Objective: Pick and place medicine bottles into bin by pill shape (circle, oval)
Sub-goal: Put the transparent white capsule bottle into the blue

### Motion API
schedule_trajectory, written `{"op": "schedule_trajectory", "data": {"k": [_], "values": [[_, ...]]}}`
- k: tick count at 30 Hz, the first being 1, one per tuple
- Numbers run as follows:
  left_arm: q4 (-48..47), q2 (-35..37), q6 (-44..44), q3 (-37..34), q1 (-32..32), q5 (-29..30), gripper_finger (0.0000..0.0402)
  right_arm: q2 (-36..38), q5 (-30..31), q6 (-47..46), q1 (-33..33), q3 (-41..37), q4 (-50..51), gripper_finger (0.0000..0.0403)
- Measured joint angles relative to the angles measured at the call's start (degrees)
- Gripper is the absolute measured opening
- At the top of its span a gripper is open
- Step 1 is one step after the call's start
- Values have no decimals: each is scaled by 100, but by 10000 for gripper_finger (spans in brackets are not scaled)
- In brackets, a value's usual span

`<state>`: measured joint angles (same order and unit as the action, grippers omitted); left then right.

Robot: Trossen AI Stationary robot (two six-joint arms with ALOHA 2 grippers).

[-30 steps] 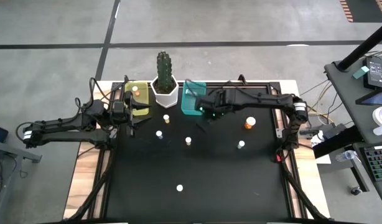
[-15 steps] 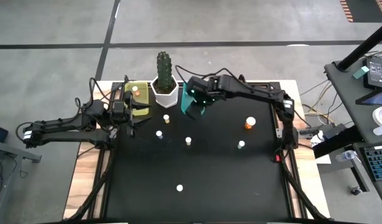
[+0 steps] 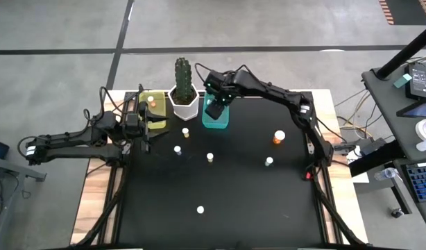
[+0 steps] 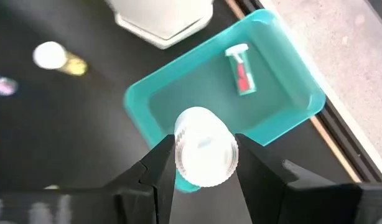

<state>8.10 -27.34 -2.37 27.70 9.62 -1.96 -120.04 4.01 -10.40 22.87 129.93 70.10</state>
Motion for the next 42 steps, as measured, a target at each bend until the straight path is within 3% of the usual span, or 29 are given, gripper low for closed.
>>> {"op": "schedule_trajectory", "data": {"k": [16,42], "values": [[-4,0,-105,0,0,0,215,-689,-7,521,907,-2,-186,137],[-4,-1,-128,-2,1,2,215,-1260,2,748,1045,-9,-554,137]]}}
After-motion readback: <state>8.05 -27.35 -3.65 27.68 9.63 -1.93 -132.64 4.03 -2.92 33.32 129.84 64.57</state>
